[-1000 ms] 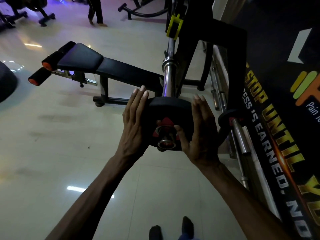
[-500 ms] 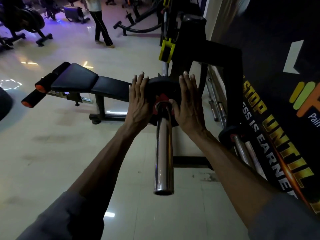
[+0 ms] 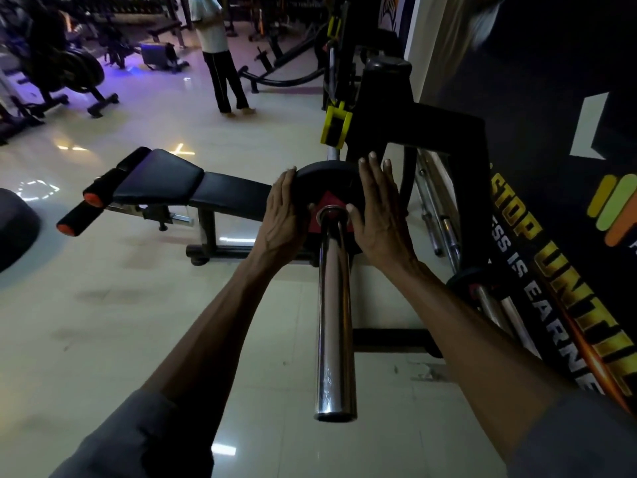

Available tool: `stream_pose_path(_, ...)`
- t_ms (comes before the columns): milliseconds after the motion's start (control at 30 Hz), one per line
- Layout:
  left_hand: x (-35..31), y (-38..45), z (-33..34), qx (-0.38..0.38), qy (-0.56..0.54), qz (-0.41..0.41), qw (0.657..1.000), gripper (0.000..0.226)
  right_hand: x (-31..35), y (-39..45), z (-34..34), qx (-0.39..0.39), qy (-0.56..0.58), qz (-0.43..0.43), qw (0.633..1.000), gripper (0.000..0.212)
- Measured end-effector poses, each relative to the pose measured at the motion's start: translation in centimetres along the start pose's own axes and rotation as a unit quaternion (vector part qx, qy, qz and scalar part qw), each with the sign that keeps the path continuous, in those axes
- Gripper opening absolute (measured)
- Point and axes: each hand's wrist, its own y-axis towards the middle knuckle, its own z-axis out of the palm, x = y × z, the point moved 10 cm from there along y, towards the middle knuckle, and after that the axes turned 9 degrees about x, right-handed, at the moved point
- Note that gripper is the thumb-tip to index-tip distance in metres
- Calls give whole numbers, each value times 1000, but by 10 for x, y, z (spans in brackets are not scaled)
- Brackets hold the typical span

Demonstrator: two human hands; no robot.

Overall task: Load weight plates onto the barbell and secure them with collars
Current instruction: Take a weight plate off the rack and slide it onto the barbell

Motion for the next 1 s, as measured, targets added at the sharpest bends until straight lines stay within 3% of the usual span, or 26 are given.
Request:
stream_pose_path(133, -11, -45, -14, 0, -8, 1, 1000, 82, 8, -37, -10, 38, 57, 13, 998, 76)
stream_pose_path(300, -25, -130, -29, -24, -7, -46, 999, 69, 21, -112, -14, 72, 128, 48, 988, 71)
stream_pose_path(667, -48, -331, -10, -34, 24, -192, 980, 62, 52, -271, -17, 125, 189, 51, 973, 63)
stream_pose_path(1000, -92, -369, 70, 65, 19, -153, 986, 64, 27, -361, -27, 146, 150, 116, 971, 63)
